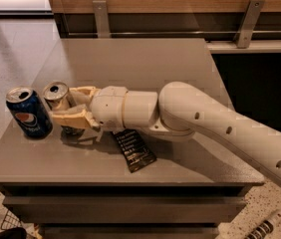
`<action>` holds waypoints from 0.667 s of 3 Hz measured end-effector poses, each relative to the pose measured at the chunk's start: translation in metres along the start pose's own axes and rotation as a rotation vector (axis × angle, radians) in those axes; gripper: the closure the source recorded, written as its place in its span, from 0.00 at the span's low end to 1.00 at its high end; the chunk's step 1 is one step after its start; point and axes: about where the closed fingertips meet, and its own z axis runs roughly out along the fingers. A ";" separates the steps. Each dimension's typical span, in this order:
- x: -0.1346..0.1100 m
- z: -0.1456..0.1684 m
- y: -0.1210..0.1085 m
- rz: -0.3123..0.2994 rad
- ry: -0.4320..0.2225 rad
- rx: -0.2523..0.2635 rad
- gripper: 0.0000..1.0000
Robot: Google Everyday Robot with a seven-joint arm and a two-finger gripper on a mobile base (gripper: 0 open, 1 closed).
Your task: Move redbull can near pepsi can
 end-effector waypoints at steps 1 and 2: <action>-0.001 0.001 0.001 -0.001 0.000 -0.004 0.33; -0.002 0.003 0.003 -0.003 -0.001 -0.007 0.10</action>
Offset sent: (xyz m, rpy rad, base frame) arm -0.0012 0.0019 0.0005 -0.0004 -0.0010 0.0038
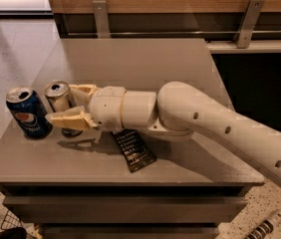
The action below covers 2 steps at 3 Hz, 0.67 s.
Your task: Move redbull can near pepsi can
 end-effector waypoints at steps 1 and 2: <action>-0.001 0.001 0.001 -0.001 0.000 -0.003 0.00; -0.001 0.001 0.001 -0.001 0.000 -0.003 0.00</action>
Offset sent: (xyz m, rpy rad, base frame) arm -0.0010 0.0015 0.0004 -0.0003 -0.0008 0.0030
